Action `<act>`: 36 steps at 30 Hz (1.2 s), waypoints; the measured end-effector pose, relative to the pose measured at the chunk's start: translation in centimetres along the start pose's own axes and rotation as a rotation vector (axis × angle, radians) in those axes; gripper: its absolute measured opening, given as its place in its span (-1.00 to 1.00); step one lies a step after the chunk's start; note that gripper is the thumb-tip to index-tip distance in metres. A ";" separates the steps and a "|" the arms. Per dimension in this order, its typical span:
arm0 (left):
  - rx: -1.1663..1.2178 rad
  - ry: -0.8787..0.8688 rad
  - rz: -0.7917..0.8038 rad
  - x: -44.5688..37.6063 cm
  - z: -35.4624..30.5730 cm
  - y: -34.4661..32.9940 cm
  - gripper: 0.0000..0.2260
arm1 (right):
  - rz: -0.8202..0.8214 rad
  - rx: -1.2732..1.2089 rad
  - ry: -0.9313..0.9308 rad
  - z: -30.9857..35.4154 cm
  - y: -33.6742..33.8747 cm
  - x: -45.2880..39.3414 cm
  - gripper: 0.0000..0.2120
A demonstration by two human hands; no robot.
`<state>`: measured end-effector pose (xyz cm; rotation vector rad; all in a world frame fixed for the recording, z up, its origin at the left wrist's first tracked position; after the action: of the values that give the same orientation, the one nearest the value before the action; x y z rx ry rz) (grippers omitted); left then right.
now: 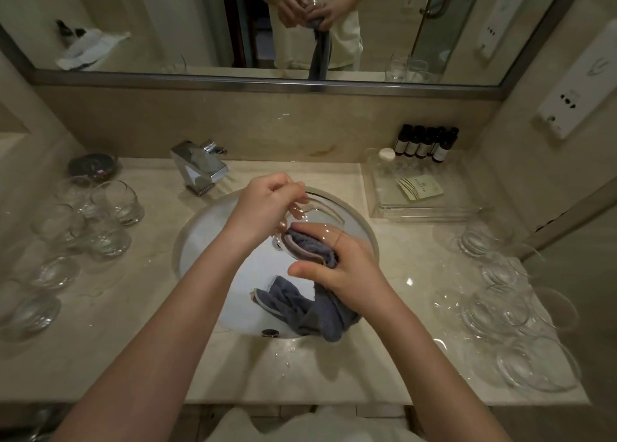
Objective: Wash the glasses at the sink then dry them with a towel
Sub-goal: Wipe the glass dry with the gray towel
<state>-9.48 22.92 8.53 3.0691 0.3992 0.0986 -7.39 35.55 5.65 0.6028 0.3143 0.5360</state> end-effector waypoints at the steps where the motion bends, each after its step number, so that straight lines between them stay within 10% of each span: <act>1: -0.017 0.007 0.038 -0.2 0.0 -0.3 -0.82 | 0.008 0.013 0.027 0.0 0.1 -0.1 -0.37; 11: 0.055 0.067 0.162 -0.7 0.9 -1.9 -0.81 | -0.248 0.386 0.207 1.3 1.1 1.2 -0.42; 25: 0.315 0.110 -0.027 -0.5 3.5 -0.6 -0.86 | 0.438 0.427 0.119 -0.5 -1.3 0.7 -0.31; 31: 0.233 -0.097 -0.058 1.1 2.9 -1.2 -0.84 | 0.139 0.145 0.048 -1.4 -1.2 0.6 -0.47; 36: -0.043 -0.603 -0.012 3.7 -0.3 -1.1 -0.74 | 0.304 -0.431 -0.177 -2.2 -2.2 1.3 -0.39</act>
<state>-6.23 24.98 8.97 2.8520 0.3628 -0.7807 -6.44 35.72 2.38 0.2746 -0.0656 0.8104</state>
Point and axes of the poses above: each hand's wrist, its own x-axis away from the middle knuckle, its own y-axis out of the back of the hand, z = x × y, the point moved 10 cm from there along -x, towards the middle knuckle, and after that the axes turned 13 degrees about x, right-handed, at the moved point
